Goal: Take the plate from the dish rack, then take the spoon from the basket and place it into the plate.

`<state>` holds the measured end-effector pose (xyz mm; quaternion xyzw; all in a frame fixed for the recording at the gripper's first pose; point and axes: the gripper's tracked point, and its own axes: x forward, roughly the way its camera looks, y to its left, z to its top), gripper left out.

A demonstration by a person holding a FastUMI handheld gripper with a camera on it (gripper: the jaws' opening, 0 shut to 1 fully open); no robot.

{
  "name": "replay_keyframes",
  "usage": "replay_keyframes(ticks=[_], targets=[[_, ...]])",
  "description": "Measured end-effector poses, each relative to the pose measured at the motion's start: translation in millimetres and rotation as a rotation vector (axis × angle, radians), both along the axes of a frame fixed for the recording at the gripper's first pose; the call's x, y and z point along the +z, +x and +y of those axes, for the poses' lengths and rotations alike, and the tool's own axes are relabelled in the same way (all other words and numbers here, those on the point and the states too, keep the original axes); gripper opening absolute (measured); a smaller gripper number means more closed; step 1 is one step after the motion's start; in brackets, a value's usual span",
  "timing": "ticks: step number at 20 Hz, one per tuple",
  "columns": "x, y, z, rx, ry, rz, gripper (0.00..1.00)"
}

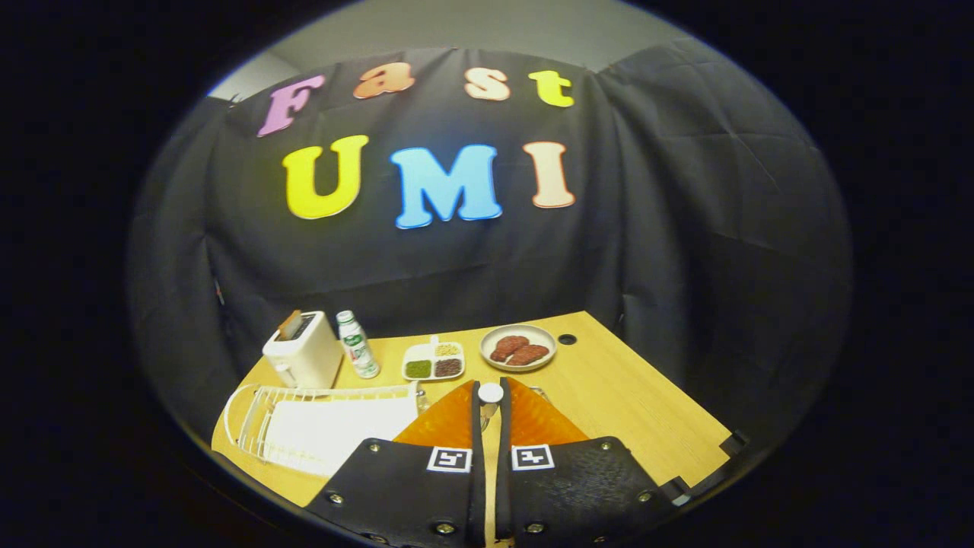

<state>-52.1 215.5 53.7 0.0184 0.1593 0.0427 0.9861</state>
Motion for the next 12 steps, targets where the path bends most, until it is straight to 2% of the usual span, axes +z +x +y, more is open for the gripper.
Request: replay_keyframes(ticks=[5, 9, 12], targets=[[-11.5, -62.5, 84.8, 0.227, -0.027, 0.033, 0.05], [-44.6, -105.9, 129.1, 0.348, -0.020, 0.116, 0.05], [-74.6, -125.7, 141.0, 0.398, -0.041, 0.180, 0.05]])
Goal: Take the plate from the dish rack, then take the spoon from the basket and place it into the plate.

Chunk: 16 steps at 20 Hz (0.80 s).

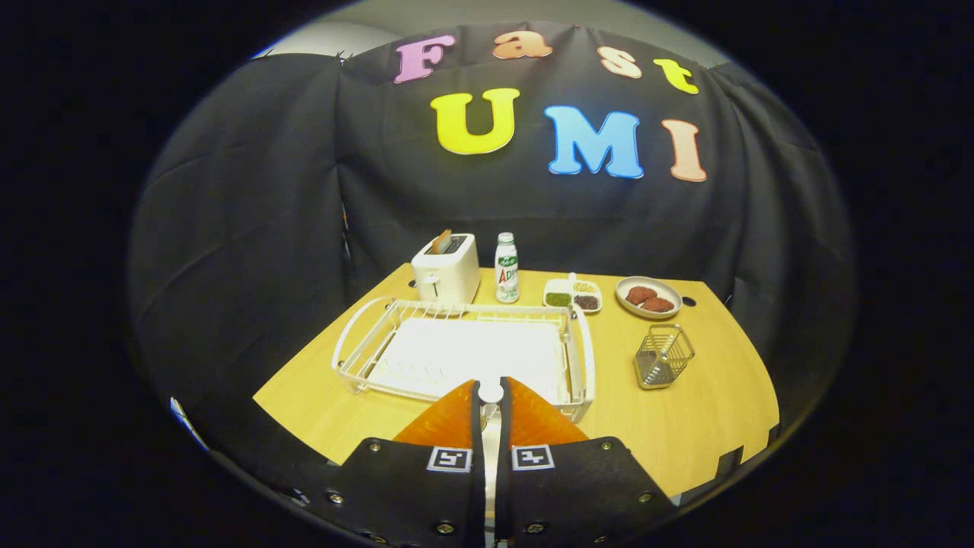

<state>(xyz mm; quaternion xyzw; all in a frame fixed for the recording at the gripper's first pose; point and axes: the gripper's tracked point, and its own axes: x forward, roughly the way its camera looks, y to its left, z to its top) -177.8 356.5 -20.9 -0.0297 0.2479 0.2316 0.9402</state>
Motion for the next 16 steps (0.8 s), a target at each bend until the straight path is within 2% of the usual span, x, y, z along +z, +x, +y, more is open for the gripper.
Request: replay_keyframes(ticks=[5, 11, 16], targets=[[-25.9, -4.6, 16.6, 0.042, 0.002, 0.037, 0.05], [-48.9, 5.3, 15.9, -0.006, 0.058, 0.110, 0.07], [-53.6, 15.8, 0.0, -0.059, 0.077, 0.130, 0.15]])
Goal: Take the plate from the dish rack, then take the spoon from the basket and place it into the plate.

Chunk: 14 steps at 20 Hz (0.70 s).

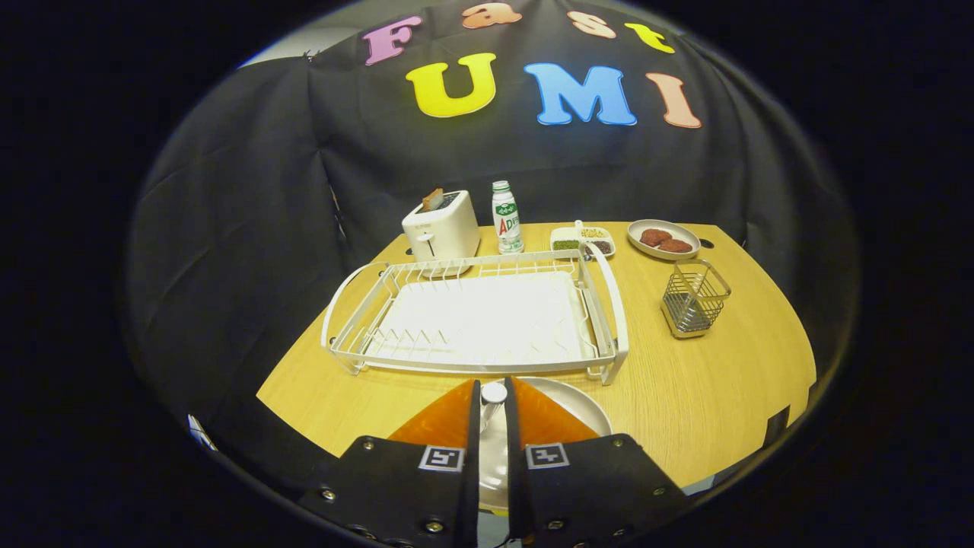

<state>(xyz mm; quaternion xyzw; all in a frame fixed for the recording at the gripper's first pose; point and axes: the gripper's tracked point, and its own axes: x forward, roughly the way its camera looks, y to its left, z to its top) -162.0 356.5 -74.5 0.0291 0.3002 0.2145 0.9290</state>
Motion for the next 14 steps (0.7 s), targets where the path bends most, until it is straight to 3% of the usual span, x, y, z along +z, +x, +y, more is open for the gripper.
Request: replay_keyframes(ticks=[2, 5, 10, 12, 14], targets=[[3.2, 7.0, -5.7, -0.017, -0.006, -0.013, 0.16], [6.1, 15.1, -16.0, -0.050, -0.032, -0.038, 0.40], [15.3, 19.6, -18.5, -0.061, -0.028, -0.066, 0.41], [19.2, 19.7, -19.5, -0.064, -0.044, -0.085, 0.57], [21.2, 19.0, -15.3, -0.055, -0.046, -0.095, 0.63]])
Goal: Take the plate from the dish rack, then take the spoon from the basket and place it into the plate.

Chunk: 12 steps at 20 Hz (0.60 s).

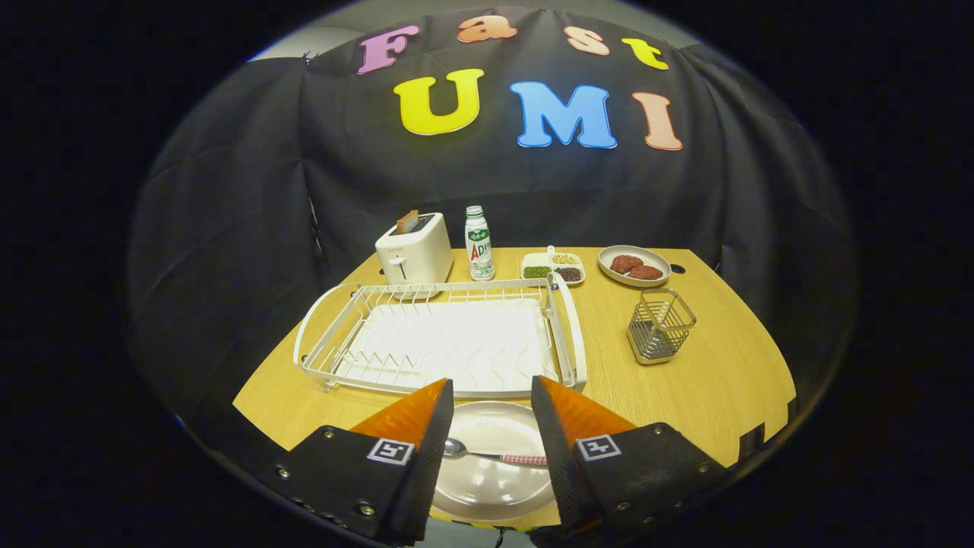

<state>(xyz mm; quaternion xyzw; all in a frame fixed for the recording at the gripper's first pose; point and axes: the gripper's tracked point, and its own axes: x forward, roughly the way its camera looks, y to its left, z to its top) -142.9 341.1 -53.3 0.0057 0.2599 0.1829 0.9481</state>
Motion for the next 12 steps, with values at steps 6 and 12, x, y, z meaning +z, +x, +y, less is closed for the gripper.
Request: replay_keyframes(ticks=[6, 12], targets=[[38.2, 17.6, -19.3, -0.047, -0.026, -0.120, 0.99], [132.3, 50.4, -31.8, -0.079, 0.072, -0.341, 0.97]])
